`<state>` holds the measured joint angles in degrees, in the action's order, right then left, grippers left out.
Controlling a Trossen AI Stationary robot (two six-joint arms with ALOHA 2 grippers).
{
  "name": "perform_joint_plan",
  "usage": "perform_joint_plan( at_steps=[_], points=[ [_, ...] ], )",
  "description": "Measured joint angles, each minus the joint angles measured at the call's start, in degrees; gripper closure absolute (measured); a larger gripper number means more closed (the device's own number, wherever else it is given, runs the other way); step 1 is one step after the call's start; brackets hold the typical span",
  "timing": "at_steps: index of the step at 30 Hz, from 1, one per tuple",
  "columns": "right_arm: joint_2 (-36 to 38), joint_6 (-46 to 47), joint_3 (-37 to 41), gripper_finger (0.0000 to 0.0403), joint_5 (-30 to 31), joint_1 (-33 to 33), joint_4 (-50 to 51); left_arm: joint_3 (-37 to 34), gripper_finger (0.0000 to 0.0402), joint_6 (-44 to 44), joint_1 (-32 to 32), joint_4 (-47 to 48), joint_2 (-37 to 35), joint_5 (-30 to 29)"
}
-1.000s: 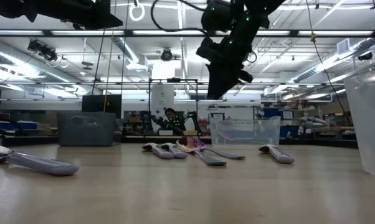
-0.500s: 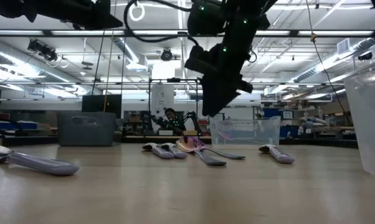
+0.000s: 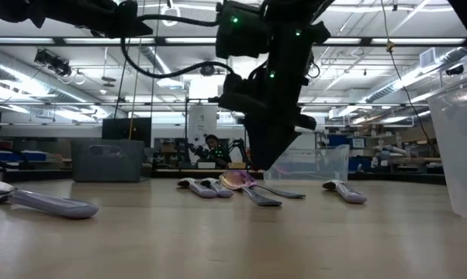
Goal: Sort silverware by color (type)
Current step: Put the blue spoon into the top transparent bin
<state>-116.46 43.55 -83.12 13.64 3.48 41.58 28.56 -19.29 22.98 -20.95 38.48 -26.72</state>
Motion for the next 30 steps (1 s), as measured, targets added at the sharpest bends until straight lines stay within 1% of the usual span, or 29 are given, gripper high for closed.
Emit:
perform_joint_plan(
  at_steps=[3,8,17,20,30],
  points=[
    [-1.73,0.01,-1.52,0.0281,-0.22,0.1,0.65,0.0,0.0285,0.0,0.0,0.06,0.0,0.0],
    [-3.18,1.17,-1.48,0.0281,-1.71,0.07,1.84,0.0,0.0285,0.02,-0.02,0.38,0.0,-0.01],
    [-5.75,1.94,-1.74,0.0284,-3.64,0.14,0.73,0.01,0.0285,0.17,0.0,0.69,-0.01,-0.02],
    [-5.47,1.97,-1.7,0.0298,-3.83,0.11,0.84,0.02,0.0285,0.17,0.02,0.71,0.0,-0.02],
    [-5.43,1.42,-1.63,0.0376,-2.2,-0.81,1.45,0.02,0.0285,0.06,0.04,0.65,-0.02,0.0]
  ],
)
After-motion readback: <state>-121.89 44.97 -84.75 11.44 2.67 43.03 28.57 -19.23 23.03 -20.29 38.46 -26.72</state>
